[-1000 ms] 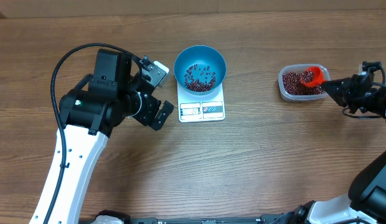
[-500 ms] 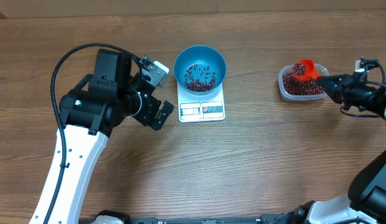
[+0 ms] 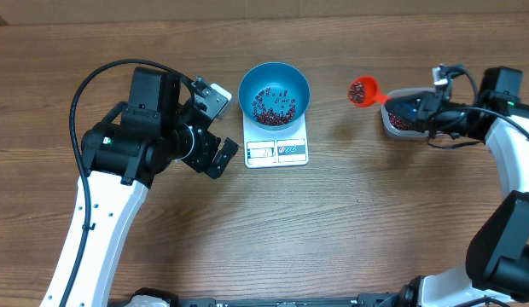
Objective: Scoop item into bowl and weigh 150g on scale
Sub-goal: 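Carry the filled scoop left over the blue bowl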
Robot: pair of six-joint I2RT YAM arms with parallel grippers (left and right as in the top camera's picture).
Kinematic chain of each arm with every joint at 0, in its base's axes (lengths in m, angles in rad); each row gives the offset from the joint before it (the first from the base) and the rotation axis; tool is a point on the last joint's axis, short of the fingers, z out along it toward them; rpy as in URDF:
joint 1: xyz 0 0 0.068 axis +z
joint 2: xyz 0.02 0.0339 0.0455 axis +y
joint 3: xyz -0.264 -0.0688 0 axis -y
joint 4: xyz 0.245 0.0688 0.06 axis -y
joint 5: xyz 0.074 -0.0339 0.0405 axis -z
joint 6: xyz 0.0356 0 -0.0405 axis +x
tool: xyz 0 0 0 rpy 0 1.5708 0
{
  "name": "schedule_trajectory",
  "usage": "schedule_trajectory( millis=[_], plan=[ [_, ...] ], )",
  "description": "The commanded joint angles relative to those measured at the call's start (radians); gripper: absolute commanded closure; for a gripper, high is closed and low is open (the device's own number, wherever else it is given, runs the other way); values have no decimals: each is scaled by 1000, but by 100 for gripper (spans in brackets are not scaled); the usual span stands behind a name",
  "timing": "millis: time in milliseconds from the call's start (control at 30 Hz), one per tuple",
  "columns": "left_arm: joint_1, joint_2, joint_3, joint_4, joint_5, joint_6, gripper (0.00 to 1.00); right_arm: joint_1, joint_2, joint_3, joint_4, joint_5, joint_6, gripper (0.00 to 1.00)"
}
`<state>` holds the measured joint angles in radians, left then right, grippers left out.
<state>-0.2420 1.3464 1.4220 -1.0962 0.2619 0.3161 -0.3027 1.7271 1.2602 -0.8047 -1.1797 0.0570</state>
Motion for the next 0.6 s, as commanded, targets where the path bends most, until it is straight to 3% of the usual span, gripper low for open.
schedule_trajectory(
  millis=[0,300,567],
  plan=[
    [0,-10,21,0,19,-10,0,45,3,10,16,-61,3,96],
    [0,-10,21,0,19,-10,0,198,3,10,104,-32,3,96],
    [0,-10,21,0,19,-10,0,323,3,10,181,164,3,96]
  ],
)
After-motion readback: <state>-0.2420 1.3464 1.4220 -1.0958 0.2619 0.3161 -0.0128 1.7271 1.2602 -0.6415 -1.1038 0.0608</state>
